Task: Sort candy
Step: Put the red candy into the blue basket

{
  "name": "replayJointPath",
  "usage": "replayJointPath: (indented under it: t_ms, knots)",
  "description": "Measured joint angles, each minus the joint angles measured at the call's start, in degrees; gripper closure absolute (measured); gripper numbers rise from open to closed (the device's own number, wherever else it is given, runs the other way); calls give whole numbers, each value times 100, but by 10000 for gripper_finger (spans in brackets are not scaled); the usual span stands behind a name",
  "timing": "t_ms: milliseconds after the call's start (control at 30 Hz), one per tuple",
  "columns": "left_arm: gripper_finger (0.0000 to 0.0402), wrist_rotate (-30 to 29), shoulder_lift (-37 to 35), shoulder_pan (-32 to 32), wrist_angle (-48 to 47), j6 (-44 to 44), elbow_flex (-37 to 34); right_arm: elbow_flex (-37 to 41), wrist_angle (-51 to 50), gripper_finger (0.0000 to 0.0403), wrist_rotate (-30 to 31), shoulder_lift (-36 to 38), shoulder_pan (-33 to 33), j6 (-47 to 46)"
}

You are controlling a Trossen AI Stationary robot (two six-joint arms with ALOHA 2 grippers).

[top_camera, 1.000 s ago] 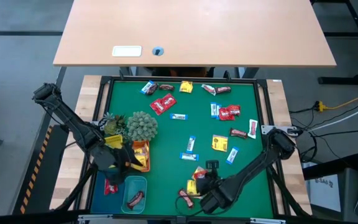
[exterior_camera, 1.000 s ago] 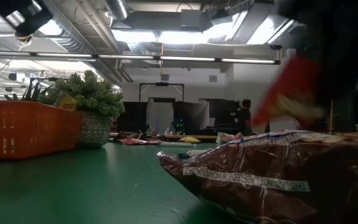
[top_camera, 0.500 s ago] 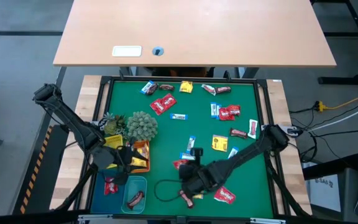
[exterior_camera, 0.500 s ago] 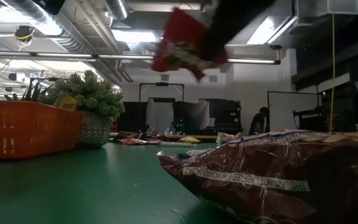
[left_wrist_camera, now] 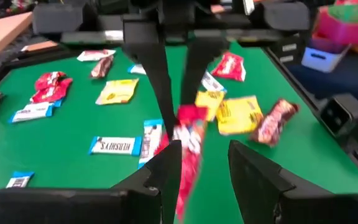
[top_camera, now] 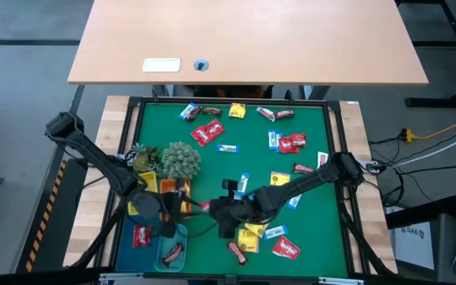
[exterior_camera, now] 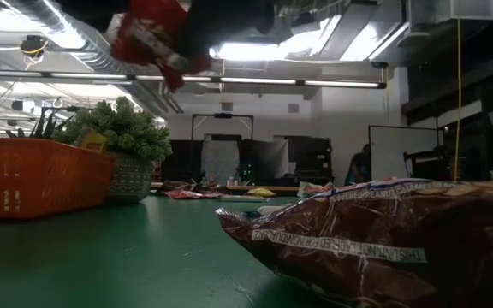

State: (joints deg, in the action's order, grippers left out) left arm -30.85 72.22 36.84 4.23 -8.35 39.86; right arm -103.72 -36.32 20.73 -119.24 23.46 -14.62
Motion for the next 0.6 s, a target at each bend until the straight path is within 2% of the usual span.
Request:
replayJointPath:
  t_ms: [433, 600]
  knots:
    - [278, 494, 59, -267, 464, -1, 0, 0, 655, 388, -33, 0, 7, 301]
    - [317, 543, 59, -271, 459, -1, 0, 0, 696, 387, -24, 0, 7, 309]
